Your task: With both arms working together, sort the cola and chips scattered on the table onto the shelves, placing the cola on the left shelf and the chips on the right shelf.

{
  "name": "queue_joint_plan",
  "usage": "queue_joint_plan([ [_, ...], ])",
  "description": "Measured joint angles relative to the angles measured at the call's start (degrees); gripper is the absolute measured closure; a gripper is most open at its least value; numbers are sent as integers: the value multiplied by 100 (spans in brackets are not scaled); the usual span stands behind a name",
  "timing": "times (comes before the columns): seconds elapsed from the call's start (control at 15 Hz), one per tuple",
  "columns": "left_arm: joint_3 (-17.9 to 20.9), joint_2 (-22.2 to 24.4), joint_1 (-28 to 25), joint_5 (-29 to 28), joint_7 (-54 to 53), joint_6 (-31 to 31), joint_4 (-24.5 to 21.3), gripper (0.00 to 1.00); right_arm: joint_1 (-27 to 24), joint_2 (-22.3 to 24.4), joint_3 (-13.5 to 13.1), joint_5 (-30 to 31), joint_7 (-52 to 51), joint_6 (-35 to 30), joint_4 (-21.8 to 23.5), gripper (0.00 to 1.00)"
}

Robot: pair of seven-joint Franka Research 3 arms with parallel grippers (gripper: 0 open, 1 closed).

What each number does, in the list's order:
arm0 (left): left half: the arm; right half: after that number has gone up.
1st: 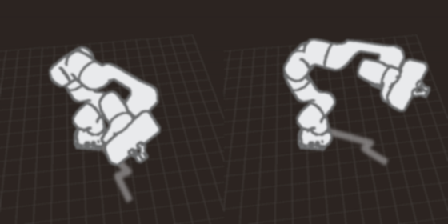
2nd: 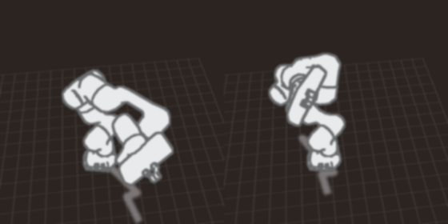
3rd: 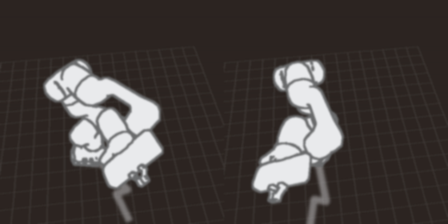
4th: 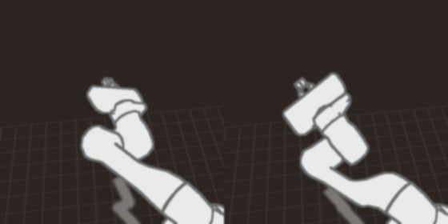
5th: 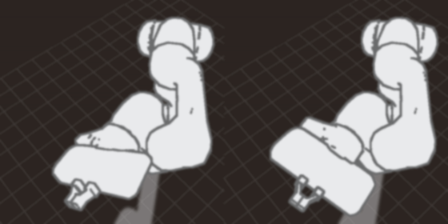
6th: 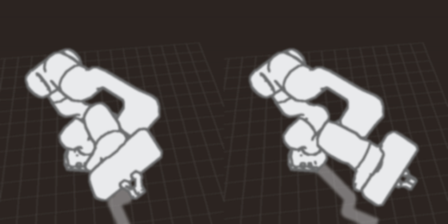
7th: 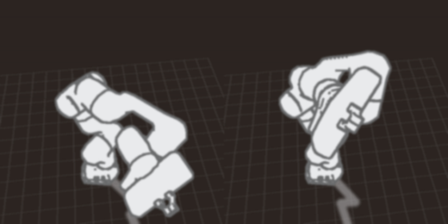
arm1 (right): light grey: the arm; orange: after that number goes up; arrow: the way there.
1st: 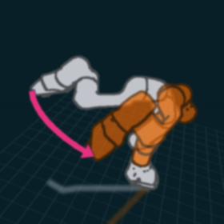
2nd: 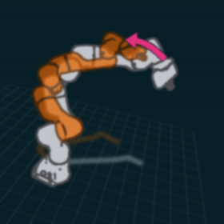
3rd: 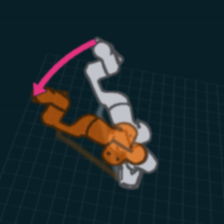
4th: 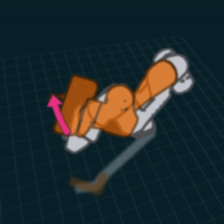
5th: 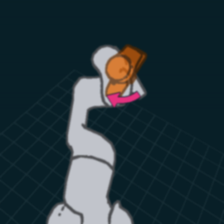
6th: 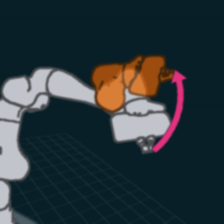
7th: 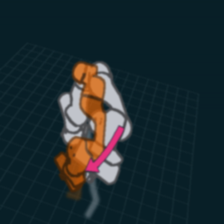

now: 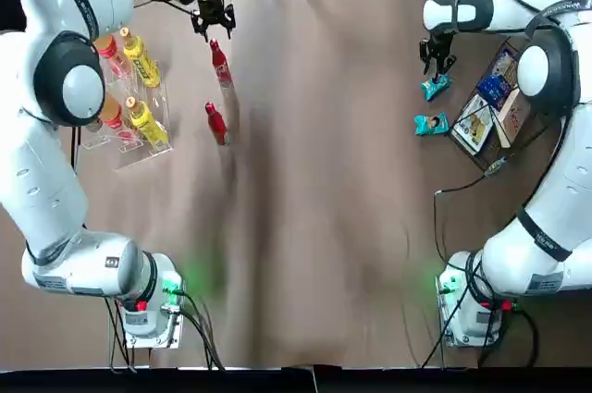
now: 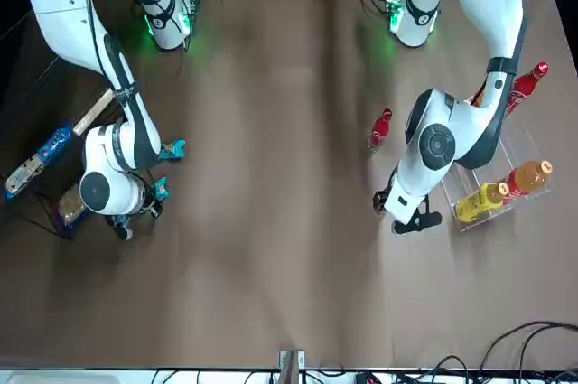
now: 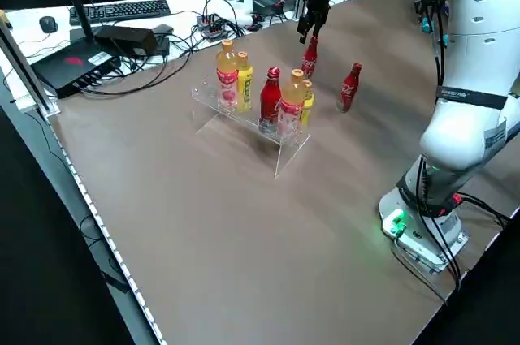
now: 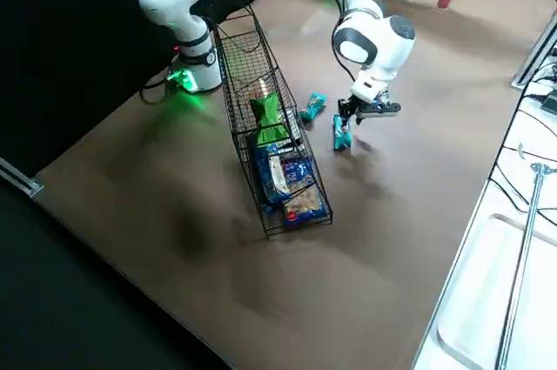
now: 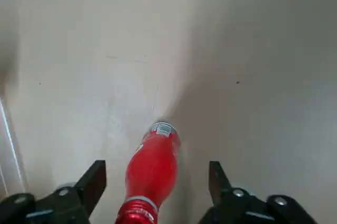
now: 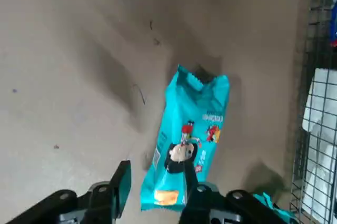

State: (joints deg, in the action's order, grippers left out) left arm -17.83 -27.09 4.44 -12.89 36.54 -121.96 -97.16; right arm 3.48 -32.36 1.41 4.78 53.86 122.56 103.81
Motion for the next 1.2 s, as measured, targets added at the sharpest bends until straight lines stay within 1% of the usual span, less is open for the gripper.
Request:
queue_joint_plan([
  [0.07,2,1,-6,0,53,1,5,19,-7,-21,-13,15,0,31,0,52],
  [0.27,7,1,-25,0,111,121,8,25,-17,-87,-37,107,-1,45,0,54],
  [0.33,7,1,-24,-1,113,199,13,30,-18,-104,-38,110,-2,44,2,55],
  [0.47,5,7,-23,-1,116,339,35,31,-22,-131,-42,115,-5,36,7,58],
  [0.53,0,13,-23,-1,117,424,46,32,-23,-138,-44,122,-5,23,12,66],
  [0.67,-11,38,-17,-1,123,578,61,34,-23,-137,-48,129,-6,-13,9,70],
  [0.87,-15,73,-11,-1,131,639,63,35,-23,-121,-48,131,-5,-111,-14,97],
  [0.93,-16,75,-10,-1,133,640,63,36,-23,-117,-47,132,-5,-142,-22,99],
  [1.2,-25,75,-7,-1,240,722,62,39,-22,-116,-42,132,-8,-401,-93,99],
])
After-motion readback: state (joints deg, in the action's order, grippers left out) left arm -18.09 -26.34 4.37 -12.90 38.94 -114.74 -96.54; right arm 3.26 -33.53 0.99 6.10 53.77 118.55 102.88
